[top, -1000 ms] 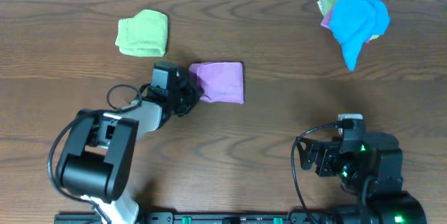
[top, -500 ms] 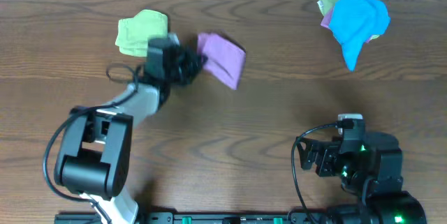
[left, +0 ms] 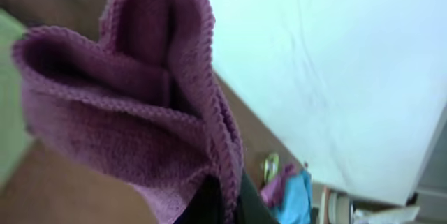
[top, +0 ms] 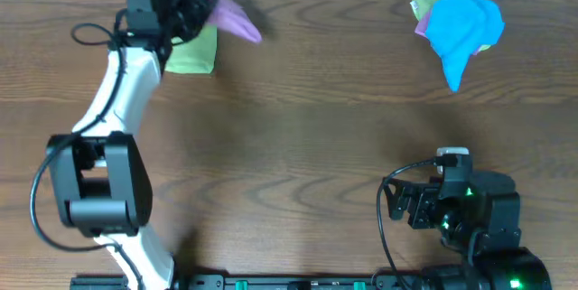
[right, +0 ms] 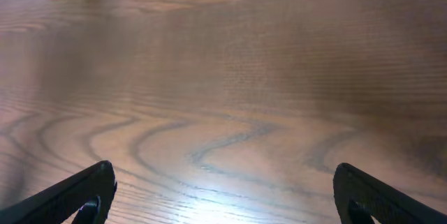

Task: Fold the cloth
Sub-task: 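Carry the pink cloth with the left gripper back onto the green cloth, then lower the pink cloth onto the green cloth and open the left gripper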

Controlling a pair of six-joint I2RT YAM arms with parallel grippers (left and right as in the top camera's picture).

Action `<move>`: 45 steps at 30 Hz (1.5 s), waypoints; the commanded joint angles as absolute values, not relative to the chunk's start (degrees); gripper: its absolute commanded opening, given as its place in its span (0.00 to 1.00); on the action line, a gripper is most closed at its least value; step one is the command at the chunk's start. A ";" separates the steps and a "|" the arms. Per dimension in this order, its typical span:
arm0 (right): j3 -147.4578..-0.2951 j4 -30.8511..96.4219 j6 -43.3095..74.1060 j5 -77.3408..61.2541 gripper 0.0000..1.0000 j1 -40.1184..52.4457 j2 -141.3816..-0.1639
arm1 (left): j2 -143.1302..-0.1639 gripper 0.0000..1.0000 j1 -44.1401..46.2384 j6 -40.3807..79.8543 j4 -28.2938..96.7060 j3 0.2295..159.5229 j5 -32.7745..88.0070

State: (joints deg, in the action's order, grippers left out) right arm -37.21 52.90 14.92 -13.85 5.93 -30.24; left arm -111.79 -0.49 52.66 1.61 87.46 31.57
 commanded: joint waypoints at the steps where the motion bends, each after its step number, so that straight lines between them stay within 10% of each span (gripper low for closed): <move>1: -36.73 53.01 15.64 -13.52 0.99 5.54 -29.91 | -116.20 0.06 -1.91 51.18 1.89 92.27 32.80; 45: -36.73 53.01 15.64 -13.52 0.99 5.54 -29.91 | -125.14 0.06 -11.11 28.27 32.10 100.64 31.00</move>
State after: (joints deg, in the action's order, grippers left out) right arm -37.19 52.90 14.90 -13.85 5.93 -30.26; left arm -124.64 -10.79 32.49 30.61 99.15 34.44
